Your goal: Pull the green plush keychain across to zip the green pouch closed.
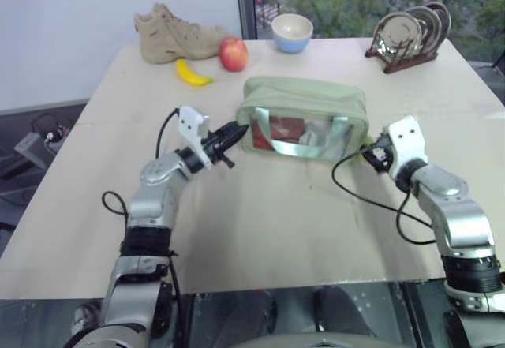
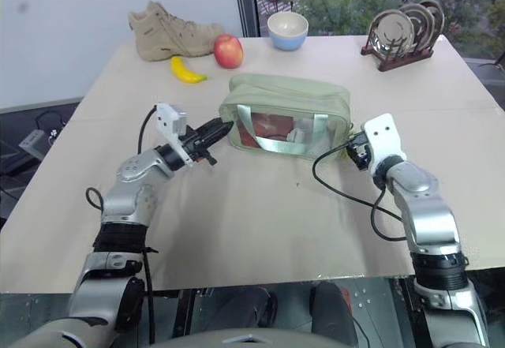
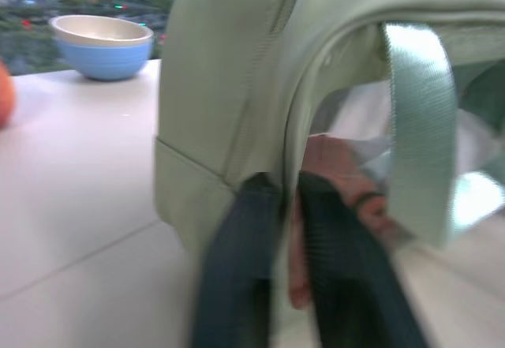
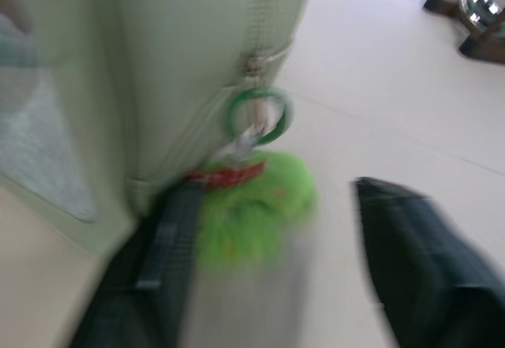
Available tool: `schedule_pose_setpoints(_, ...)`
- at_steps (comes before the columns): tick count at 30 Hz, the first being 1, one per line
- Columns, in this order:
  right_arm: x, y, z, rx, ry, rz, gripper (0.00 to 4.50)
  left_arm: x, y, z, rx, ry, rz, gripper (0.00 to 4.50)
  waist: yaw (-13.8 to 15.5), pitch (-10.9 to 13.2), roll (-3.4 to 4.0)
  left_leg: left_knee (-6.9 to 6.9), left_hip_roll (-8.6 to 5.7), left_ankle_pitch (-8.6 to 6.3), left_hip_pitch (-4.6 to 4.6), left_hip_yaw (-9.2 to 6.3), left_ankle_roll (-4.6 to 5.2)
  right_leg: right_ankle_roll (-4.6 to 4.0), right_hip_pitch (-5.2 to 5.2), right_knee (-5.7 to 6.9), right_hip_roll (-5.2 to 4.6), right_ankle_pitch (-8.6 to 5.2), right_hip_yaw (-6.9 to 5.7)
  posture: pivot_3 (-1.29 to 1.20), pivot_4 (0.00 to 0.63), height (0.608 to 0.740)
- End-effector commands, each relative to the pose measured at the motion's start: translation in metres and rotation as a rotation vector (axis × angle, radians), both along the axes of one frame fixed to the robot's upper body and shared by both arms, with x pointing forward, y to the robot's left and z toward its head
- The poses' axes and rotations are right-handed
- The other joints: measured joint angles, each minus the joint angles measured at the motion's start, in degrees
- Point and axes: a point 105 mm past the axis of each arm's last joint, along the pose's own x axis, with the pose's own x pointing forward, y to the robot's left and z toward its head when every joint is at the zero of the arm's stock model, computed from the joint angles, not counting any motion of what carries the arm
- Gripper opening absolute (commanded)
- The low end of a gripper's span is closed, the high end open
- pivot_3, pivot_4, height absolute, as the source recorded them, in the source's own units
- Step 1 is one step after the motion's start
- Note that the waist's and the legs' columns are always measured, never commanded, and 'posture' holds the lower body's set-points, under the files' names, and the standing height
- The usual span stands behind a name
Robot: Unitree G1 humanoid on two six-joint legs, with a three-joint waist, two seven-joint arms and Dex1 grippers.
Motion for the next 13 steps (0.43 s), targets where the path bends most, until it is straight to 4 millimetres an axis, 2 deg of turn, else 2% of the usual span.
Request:
schedule_pose_setpoints(1, -0.028, -0.004, 0.032, 0.006, -0.1, 0.078, 4.5, -0.02, 0.007, 0.02, -0.011, -0.032, -0.047, 3.06, 0.05, 0.01, 0.02, -0.04, 0.0, 0.0, 0.03, -0.01, 0.0, 0.0, 0.02, -0.01, 0.0, 0.0, 0.0, 0.0, 0.15, 0.74)
schedule_pose_setpoints(3, -0.051, -0.011, 0.035, 0.005, -0.085, 0.115, 4.5, -0.031, 0.019, 0.022, 0.0, -0.023, -0.05, 4.06, 0.25, 0.01, 0.02, -0.06, 0.01, 0.0, 0.09, 0.02, 0.0, 0.0, 0.05, -0.01, 0.03, 0.0, 0.02, 0.0, 0.15, 0.74)
schedule_pose_setpoints(8, -0.109, -0.026, 0.031, -0.011, 0.037, 0.177, 4.5, -0.055, 0.051, 0.014, 0.118, 0.013, -0.023, 4.06, 1.35, 0.05, 0.11, -0.32, 0.2, -0.01, 0.25, 0.11, -0.01, -0.07, 0.14, -0.11, 0.17, 0.04, 0.09, 0.0, 0.15, 0.74)
schedule_pose_setpoints(11, -0.128, -0.035, 0.03, -0.029, 0.089, 0.158, 4.5, -0.059, 0.068, 0.011, 0.166, 0.041, 0.026, 4.06, 2.18, 0.22, 0.23, -0.66, 0.24, -0.01, 0.9, 0.29, -0.01, -0.08, 0.63, -0.28, 0.21, 0.04, 0.23, 0.0, 0.15, 0.74)
schedule_pose_setpoints(13, -0.136, -0.039, 0.027, -0.039, 0.122, 0.148, 4.5, -0.062, 0.073, 0.011, 0.186, 0.042, 0.024, 4.06, 2.55, 0.23, 0.25, -0.74, 0.3, -0.07, 1.31, 0.39, -0.01, -0.09, 1.04, -0.41, 0.25, 0.04, 0.27, 0.0, 0.15, 0.74)
